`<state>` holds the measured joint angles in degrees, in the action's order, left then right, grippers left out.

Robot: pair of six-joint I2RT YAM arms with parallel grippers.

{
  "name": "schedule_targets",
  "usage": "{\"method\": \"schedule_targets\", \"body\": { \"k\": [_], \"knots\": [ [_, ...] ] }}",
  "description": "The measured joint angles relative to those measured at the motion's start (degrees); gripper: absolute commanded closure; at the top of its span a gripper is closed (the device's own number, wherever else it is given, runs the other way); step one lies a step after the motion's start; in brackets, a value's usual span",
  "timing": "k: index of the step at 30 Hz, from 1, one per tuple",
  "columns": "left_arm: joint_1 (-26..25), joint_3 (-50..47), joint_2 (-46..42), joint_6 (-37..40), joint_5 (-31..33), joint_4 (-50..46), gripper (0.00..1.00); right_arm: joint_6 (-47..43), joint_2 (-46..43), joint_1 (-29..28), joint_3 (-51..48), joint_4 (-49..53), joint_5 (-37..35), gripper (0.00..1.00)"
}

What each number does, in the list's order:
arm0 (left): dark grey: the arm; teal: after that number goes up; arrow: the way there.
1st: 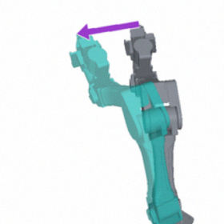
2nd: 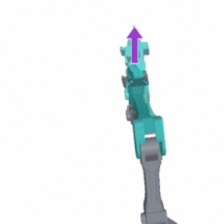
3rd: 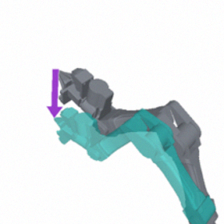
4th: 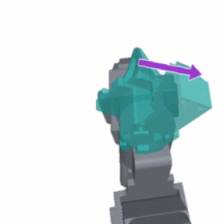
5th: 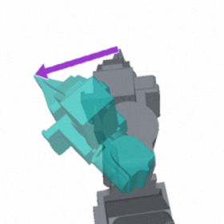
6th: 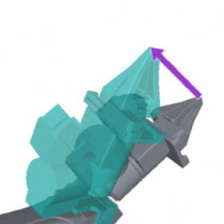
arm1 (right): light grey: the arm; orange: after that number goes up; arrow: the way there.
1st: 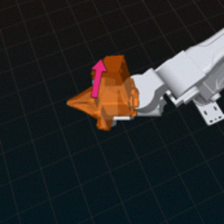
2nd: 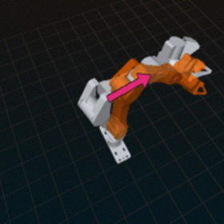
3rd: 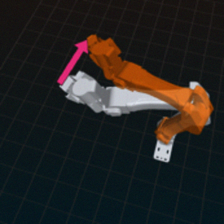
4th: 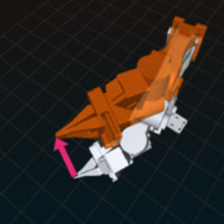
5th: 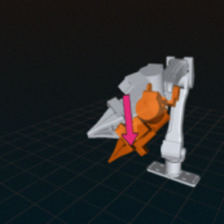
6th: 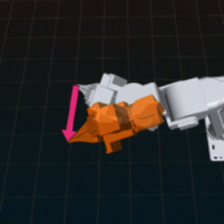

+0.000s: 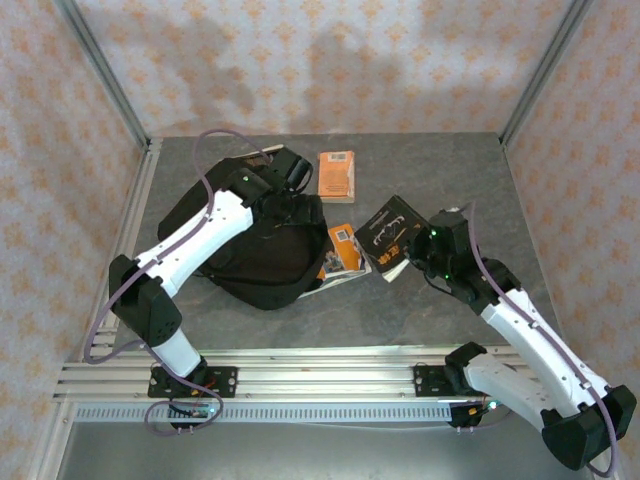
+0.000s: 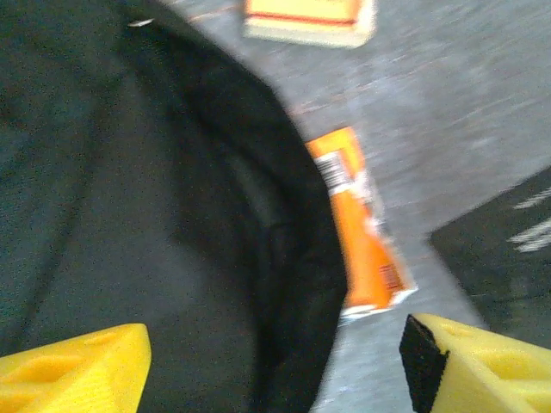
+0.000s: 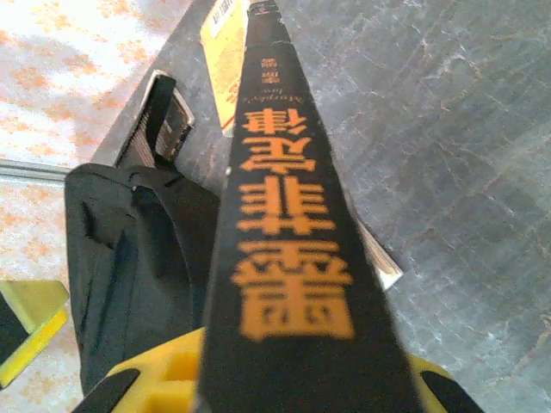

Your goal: Pack the student bag

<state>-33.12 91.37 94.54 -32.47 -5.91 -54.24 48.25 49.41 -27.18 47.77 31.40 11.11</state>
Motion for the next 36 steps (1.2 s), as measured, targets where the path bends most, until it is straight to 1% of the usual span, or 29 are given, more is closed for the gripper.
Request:
{"method": "schedule_targets", "body": {
  "k": [4,7,11,14,18,20,22,23,24,26,27,29,30,32,36],
  "knots": [
    [0.00,-2.82,0.11,1.97,3.32,-4.42,0.16,-0.94,1.36,0.00,0.00,0.79,0.85,1.00],
    [0.13,-4.59,0.76,1.03,3.19,-5.20,0.15,-1.01,3.15,0.00,0.00,0.74,1.62,1.00],
    [0.15,-4.79,3.28,-2.43,1.55,-4.74,0.15,-0.96,5.97,0.00,0.00,0.68,2.84,1.00],
    [-0.02,-3.32,6.67,-5.57,1.66,-5.05,0.14,-0.96,7.50,0.00,0.00,0.39,3.76,1.00],
    [-0.61,1.95,13.75,-10.21,3.72,-6.34,0.13,-0.96,8.39,0.00,0.00,0.02,4.26,1.00],
    [-0.66,3.93,16.76,-12.17,4.81,-7.06,0.15,-0.96,8.39,0.00,0.00,-0.28,4.37,1.00],
    [-0.70,5.35,20.06,-14.16,5.60,-7.67,0.19,-0.94,8.39,0.00,0.00,-0.63,4.37,1.00],
    [-0.70,5.75,21.38,-14.82,6.05,-7.91,0.22,-0.92,8.39,0.00,0.00,-0.81,4.39,1.00],
    [-0.68,6.45,23.39,-15.87,6.73,-8.46,0.28,-0.81,8.37,0.00,-0.07,-1.03,4.37,1.00],
    [-0.63,7.61,25.79,-17.03,8.28,-9.68,0.44,-0.74,8.20,0.00,-0.37,-1.44,4.37,1.00],
    [-0.63,8.00,26.38,-17.66,9.07,-10.32,0.56,-0.74,8.07,0.00,-0.50,-1.46,4.39,1.00],
    [-0.59,8.35,26.40,-17.75,9.94,-11.04,0.82,-0.74,7.87,0.00,-0.68,-1.44,4.37,1.00],
    [-0.48,8.35,26.27,-17.66,10.29,-11.10,0.92,-0.79,7.78,0.00,-0.68,-1.44,4.37,1.00],
    [0.11,8.24,25.88,-17.55,10.67,-11.02,1.00,-1.20,7.50,0.00,-0.68,-1.44,4.35,1.00],
    [1.31,7.56,23.15,-16.63,8.98,-10.82,1.00,-2.91,7.43,0.00,-0.24,-1.16,4.35,1.00]
  ]
}}
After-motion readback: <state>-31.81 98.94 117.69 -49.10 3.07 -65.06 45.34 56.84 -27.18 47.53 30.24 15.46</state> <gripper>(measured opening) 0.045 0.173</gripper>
